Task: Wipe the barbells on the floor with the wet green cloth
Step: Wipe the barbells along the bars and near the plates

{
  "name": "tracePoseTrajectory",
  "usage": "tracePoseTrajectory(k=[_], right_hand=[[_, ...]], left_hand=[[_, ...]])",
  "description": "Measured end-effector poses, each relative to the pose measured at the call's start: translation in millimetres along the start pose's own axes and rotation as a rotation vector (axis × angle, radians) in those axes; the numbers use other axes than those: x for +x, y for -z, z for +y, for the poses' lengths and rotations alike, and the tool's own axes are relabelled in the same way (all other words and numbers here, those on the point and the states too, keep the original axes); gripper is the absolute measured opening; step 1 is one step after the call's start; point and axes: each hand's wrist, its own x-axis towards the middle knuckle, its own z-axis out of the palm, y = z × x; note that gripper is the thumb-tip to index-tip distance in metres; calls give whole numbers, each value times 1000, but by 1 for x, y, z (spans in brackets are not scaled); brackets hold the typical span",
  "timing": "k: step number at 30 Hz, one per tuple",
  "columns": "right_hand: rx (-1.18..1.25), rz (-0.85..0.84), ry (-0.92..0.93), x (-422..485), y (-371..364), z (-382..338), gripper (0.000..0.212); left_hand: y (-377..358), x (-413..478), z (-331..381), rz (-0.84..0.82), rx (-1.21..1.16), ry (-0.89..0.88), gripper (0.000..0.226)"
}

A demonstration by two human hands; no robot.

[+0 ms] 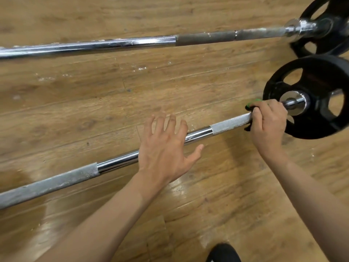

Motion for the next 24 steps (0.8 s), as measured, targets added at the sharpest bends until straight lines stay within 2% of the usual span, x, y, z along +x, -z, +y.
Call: tracePoseTrajectory(k=[2,3,7,9,10,13,17,20,22,24], right_hand=[[-34,21,-122,-3,-4,-30,30],[-34,15,-109,-10,-6,-53,28],[83,-117,197,-54,-5,-114,30],[60,-180,391,-44,4,-95,35],[31,-179,429,-37,6,-77,35],[-24,-99,226,-17,11,-26,37],[-50,-83,26,-15,2,-31,31],[-70,-63,57,-13,-1,-50,36],[-83,-80,131,-7,3,-56,38],[-72,-179,219,8,20,-63,42]], left_hand=[[-1,-2,2,5,-2,-6,80],[-1,-4,3,5,1,-11,80],[-2,-7,4,3,0,-16,76],[-2,-7,4,4,-15,-9,73],[-2,-8,4,1,-25,-7,72],[-3,-8,4,-4,-32,-1,71],[-3,-5,2,2,-46,12,74],[0,-3,1,-22,-66,21,75],[7,-2,2,-126,-98,63,82],[18,8,10,-228,-114,100,93]])
